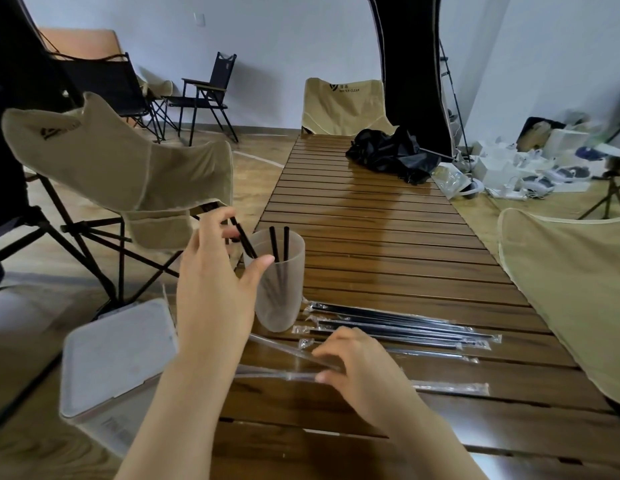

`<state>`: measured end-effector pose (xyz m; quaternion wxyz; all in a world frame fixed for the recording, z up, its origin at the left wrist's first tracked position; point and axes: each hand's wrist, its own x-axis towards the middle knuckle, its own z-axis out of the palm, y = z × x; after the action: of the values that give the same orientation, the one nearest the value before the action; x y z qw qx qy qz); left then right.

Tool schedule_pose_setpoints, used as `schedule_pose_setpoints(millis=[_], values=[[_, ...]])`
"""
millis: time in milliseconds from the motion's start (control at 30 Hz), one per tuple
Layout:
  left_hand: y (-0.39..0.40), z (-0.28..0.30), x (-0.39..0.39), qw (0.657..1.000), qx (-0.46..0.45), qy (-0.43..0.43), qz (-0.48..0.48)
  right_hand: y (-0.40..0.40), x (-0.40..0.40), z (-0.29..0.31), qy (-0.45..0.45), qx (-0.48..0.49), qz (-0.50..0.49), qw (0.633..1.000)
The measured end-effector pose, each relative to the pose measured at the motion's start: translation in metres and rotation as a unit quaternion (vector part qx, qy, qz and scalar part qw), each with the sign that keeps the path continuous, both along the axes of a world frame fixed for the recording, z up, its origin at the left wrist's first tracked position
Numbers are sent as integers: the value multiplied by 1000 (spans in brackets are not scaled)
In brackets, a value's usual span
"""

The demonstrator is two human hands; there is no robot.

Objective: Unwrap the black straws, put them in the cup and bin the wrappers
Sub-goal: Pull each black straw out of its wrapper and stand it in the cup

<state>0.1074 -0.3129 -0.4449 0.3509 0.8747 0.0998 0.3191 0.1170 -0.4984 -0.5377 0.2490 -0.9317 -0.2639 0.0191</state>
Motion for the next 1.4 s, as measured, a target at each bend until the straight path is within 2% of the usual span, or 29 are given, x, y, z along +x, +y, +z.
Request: schedule_pose_setpoints(millis=[133, 300, 400, 533, 633, 967, 1400], values=[[-4, 1, -2, 999, -18, -6, 26, -18, 10, 1, -14, 4, -67, 998], [-21, -2, -18, 997, -11, 5, 79, -44, 17, -11, 25, -67, -156, 985], [-32, -10, -30, 993, -9, 100, 69, -47, 17, -17, 30, -84, -157, 984], [-36, -25, -30, 966, 27, 258, 1, -44, 19, -20, 6, -84, -168, 982], [-37, -29, -30, 950, 52, 303, -54, -42, 17, -19, -8, -75, -181, 981], [-42, -36, -32, 934, 52, 330, -131, -41, 13, -13, -44, -67, -182, 980], [-39, -46, -36, 918, 74, 363, -141, -43, 10, -15, -31, -86, -172, 981]])
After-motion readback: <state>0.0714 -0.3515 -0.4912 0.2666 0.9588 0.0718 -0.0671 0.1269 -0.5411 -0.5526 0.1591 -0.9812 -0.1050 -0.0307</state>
